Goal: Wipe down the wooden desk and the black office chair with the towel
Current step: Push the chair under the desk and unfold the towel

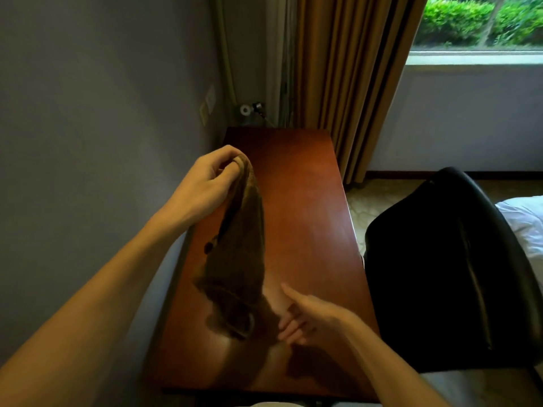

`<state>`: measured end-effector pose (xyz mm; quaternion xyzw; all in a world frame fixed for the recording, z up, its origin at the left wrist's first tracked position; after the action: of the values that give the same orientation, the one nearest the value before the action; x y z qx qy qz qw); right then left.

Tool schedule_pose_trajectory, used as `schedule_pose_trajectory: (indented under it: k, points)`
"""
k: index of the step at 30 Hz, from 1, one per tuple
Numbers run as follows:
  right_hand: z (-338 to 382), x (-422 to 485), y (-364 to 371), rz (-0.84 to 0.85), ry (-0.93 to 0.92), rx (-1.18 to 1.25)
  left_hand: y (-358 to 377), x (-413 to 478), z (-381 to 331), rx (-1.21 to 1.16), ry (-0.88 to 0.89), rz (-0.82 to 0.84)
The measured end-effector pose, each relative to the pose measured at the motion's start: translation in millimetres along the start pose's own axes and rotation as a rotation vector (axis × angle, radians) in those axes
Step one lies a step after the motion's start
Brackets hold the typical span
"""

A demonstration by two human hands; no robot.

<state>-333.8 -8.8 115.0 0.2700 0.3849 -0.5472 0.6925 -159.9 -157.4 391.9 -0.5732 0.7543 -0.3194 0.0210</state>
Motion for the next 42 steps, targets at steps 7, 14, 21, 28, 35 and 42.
schedule_pose_trajectory:
  k: [7, 14, 21, 28, 35, 42]
  points:
    - [10, 7, 62, 0.067, -0.203, 0.287, 23, 2, -17, 0.050, 0.047, -0.013]
    - [26, 14, 56, -0.134, -0.182, 0.808, 35, 7, -22, -0.082, -0.057, -0.020]
    - [15, -14, -6, -0.607, -0.281, 1.124, 34, 0, 3, -0.206, -0.246, -0.033]
    - [13, -36, -41, -0.608, -0.262, 1.208, 21, -1, 20, -0.303, -0.398, -0.066]
    - [84, -122, -107, -1.067, -0.872, 0.647, -20, 8, 47, -0.889, -0.627, -0.179]
    - [152, -164, -125, -0.851, -0.983, 0.463, -60, 14, 92, -0.497, -0.619, -0.193]
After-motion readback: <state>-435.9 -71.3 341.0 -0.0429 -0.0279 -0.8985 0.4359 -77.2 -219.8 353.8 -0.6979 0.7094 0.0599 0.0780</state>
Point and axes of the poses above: each hand's wrist, its own x-axis towards the middle knuckle, its own y-axis out of the palm, z = x × y, the point moved 5 cm from there along x, towards the middle knuckle, and after that the axes turned 7 degrees about -z, right-handed, at the moved point
